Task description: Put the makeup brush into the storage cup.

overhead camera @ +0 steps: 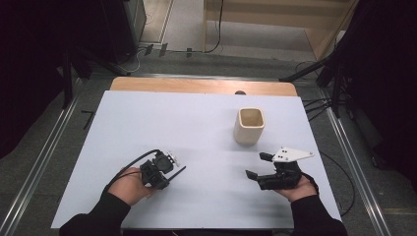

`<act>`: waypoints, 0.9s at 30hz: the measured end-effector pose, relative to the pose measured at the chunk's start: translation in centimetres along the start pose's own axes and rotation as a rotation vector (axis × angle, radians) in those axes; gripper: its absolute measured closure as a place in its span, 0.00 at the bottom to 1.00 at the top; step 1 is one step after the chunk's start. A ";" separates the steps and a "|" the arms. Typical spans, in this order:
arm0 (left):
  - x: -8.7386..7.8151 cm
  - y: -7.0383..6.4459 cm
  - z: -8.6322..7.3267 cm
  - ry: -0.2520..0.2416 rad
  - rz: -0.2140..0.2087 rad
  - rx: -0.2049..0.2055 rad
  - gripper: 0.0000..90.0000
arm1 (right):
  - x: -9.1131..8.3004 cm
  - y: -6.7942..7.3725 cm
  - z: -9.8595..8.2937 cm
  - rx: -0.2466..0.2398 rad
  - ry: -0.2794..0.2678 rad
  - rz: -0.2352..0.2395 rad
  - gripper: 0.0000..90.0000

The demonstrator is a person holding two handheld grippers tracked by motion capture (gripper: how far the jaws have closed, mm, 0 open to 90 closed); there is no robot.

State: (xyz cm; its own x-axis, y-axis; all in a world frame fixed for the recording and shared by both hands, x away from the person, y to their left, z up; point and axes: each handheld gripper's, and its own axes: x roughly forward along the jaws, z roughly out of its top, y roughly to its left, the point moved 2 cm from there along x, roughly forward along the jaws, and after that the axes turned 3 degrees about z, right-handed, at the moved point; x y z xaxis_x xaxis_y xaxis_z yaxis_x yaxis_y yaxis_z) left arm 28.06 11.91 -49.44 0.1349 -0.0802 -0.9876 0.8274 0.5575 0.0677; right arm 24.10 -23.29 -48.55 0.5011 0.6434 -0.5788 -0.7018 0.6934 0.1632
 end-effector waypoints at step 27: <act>-1.7 1.8 -0.5 -0.095 -0.090 -0.075 0.94 | 0.0 0.0 0.0 0.005 0.004 0.012 0.21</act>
State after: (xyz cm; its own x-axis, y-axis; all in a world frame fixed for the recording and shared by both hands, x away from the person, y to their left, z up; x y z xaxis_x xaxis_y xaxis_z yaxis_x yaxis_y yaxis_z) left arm 29.11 13.46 -47.72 0.1161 -0.2080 -0.9712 0.7961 0.6042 -0.0342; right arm 24.12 -23.27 -48.56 0.4903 0.6505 -0.5801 -0.7051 0.6873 0.1747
